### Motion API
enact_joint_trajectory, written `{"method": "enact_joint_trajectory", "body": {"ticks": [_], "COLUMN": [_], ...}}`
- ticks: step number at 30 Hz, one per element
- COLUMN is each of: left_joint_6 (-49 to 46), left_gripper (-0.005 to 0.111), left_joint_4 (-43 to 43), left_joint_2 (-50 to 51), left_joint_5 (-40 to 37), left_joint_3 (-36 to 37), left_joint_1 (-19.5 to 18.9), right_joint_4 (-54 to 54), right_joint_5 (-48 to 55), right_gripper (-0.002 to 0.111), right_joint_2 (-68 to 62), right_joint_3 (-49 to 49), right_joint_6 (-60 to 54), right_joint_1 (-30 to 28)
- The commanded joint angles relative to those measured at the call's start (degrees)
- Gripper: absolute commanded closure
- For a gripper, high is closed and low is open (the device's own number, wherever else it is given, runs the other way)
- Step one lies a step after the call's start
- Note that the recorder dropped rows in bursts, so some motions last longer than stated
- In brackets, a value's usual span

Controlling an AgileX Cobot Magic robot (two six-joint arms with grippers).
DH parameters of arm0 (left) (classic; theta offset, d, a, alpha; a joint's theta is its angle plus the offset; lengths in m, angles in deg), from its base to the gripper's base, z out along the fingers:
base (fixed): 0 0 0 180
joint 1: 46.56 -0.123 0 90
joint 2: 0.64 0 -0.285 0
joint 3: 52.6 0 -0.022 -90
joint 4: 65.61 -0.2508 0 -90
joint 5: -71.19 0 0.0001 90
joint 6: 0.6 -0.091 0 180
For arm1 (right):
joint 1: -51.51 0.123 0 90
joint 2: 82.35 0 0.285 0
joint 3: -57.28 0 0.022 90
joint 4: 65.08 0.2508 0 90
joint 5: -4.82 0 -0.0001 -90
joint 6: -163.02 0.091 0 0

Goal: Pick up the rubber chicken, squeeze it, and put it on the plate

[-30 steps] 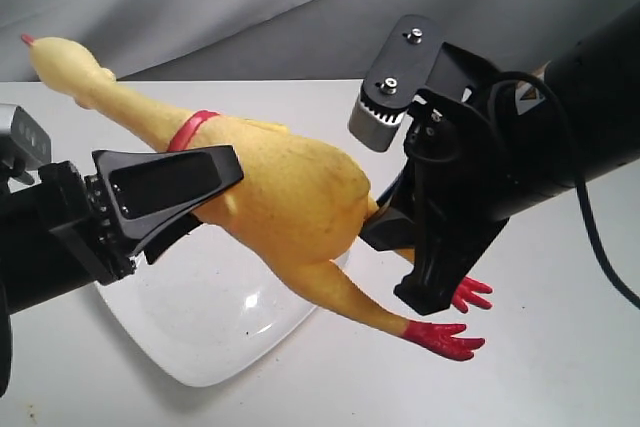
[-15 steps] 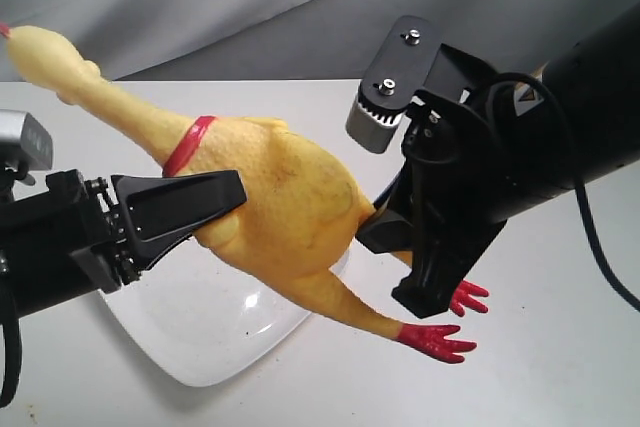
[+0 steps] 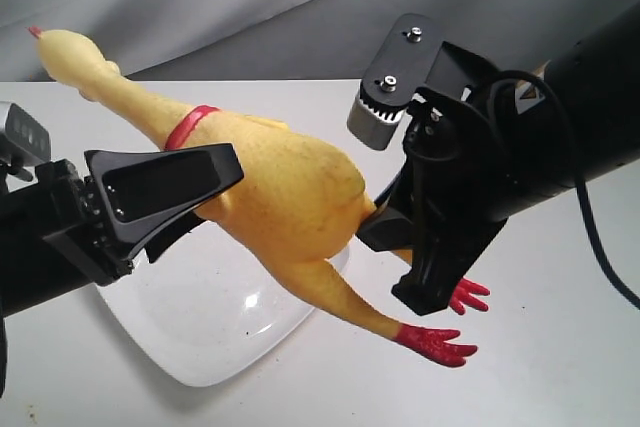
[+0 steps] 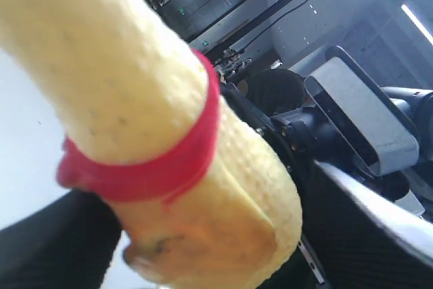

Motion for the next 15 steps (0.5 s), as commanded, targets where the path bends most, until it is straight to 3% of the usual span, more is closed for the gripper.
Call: {"method": "enact_joint_trajectory", "body": {"ticks": [1, 6, 13, 15], "left_joint_6": [0.2, -2.1, -2.5, -2.5], "left_gripper": [0.061, 0.107, 0.105, 0.098], "left_joint_4": [0.5, -1.8, -1.8, -1.8], "left_joint_2": [0.1, 0.1, 0.1, 0.1], "left_joint_5": [-2.3, -3.5, -3.6, -3.6], "left_joint_3": [0.0, 0.0, 0.0, 0.0], "left_joint_1": [0.0, 0.0, 0.0, 0.0], "right_joint_4": [0.5, 0.5, 0.5, 0.5], "right_joint_5": [-0.1, -0.1, -0.1, -0.1], "right_gripper": [0.108, 0.108, 0.108, 0.108], "right_joint_2": [0.6, 0.6, 0.6, 0.6], "right_joint_3": [0.2, 0.2, 0.2, 0.2], "right_joint_6": [0.0, 0.0, 0.0, 0.0], "right_joint_1": [0.2, 0.2, 0.2, 0.2]}}
